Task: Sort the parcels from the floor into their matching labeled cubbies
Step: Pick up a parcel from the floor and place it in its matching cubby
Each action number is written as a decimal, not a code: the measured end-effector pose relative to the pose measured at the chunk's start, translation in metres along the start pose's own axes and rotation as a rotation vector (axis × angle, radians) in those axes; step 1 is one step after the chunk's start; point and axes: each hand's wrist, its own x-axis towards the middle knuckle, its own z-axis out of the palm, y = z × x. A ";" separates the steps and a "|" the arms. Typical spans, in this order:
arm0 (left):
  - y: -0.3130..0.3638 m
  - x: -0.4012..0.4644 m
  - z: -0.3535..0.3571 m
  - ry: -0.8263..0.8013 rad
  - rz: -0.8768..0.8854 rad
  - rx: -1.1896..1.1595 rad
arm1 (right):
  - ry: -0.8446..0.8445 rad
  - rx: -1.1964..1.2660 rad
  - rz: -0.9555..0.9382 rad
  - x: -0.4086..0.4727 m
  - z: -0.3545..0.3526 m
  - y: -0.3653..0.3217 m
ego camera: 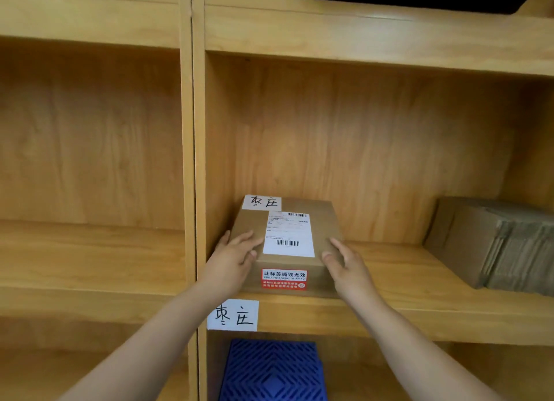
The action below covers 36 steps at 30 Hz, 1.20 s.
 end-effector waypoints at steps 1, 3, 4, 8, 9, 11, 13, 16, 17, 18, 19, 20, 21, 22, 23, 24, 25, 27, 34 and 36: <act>0.000 0.002 0.001 0.011 0.000 0.019 | -0.007 -0.012 0.007 0.004 0.000 0.002; 0.002 0.005 0.003 0.023 0.007 0.047 | -0.032 -0.047 0.017 0.009 0.000 0.003; 0.004 0.006 0.003 0.022 0.005 0.061 | -0.043 -0.061 0.023 0.012 -0.001 0.004; 0.008 0.012 0.005 0.015 -0.062 0.105 | -0.073 -0.108 0.060 0.021 -0.002 0.006; 0.009 0.013 0.006 0.012 -0.076 0.117 | -0.078 -0.123 0.065 0.023 -0.002 0.006; 0.011 0.013 0.007 0.015 -0.089 0.132 | -0.072 -0.161 0.064 0.025 -0.002 0.008; 0.012 0.012 0.007 0.031 -0.100 0.114 | -0.072 -0.200 0.061 0.025 -0.003 0.008; 0.012 0.010 0.007 0.022 -0.094 0.159 | -0.079 -0.307 0.021 0.022 -0.006 0.005; 0.011 0.010 0.008 0.015 -0.083 0.209 | -0.072 -0.376 -0.021 0.020 -0.008 0.004; 0.011 0.010 0.008 0.015 -0.068 0.255 | -0.066 -0.439 -0.075 0.019 -0.010 0.004; 0.012 0.010 0.009 0.024 -0.056 0.293 | -0.065 -0.485 -0.131 0.019 -0.012 0.004; 0.013 0.009 0.010 0.036 -0.048 0.323 | -0.073 -0.520 -0.181 0.019 -0.013 0.006; 0.013 0.010 0.012 0.048 -0.039 0.352 | -0.084 -0.558 -0.227 0.020 -0.015 0.009; 0.014 0.010 0.013 0.057 -0.029 0.383 | -0.091 -0.599 -0.266 0.021 -0.017 0.011; 0.014 0.011 0.014 0.060 -0.020 0.408 | -0.095 -0.634 -0.298 0.023 -0.018 0.013; 0.014 0.012 0.016 0.064 -0.012 0.420 | -0.097 -0.659 -0.320 0.025 -0.019 0.014; 0.013 0.012 0.017 0.063 -0.011 0.417 | -0.101 -0.675 -0.331 0.027 -0.019 0.015; 0.013 0.013 0.021 0.071 -0.014 0.394 | -0.098 -0.685 -0.353 0.030 -0.018 0.016; 0.007 0.015 0.028 0.130 0.002 0.366 | -0.072 -0.659 -0.346 0.031 -0.015 0.020; 0.006 0.015 0.030 0.142 -0.003 0.357 | -0.073 -0.647 -0.329 0.030 -0.016 0.020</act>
